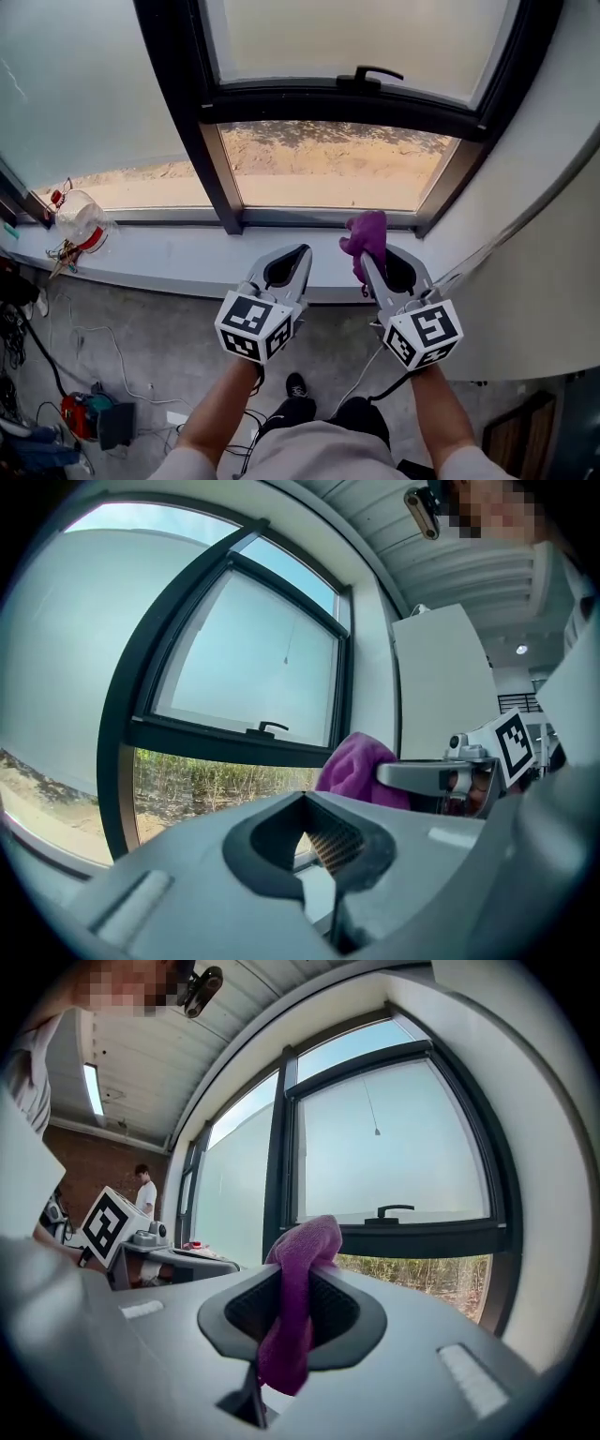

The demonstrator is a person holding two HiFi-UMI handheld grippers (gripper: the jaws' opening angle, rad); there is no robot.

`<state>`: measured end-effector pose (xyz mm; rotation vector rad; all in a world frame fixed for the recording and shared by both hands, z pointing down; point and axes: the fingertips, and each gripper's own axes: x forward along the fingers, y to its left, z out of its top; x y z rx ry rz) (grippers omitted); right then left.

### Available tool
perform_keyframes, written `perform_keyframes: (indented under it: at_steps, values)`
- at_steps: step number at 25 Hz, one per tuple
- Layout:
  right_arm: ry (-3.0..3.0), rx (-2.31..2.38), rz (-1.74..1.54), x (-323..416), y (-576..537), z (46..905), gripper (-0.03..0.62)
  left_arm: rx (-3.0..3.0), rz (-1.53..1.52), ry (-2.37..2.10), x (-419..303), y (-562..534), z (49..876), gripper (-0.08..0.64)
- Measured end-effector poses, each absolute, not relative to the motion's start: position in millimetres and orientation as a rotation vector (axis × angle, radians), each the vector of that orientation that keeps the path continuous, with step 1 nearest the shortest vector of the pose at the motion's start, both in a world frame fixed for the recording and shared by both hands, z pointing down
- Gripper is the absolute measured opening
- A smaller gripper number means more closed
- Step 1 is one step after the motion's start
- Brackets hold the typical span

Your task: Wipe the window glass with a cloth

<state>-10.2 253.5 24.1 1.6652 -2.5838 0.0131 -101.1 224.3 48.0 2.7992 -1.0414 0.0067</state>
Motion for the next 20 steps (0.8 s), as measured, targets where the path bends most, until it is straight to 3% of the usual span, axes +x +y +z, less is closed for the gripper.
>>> perform_keyframes:
  at_steps: [8,20]
  values:
    - [-2.600,1.561,-0.056,-37,180,25,0.092,2.737,-0.021,-1.149,-124,154,57,0.000]
    - [-2.763,1.355,0.080,-13,2,72,0.091,2.595,0.156,-1.421,-98,6,88,0.000]
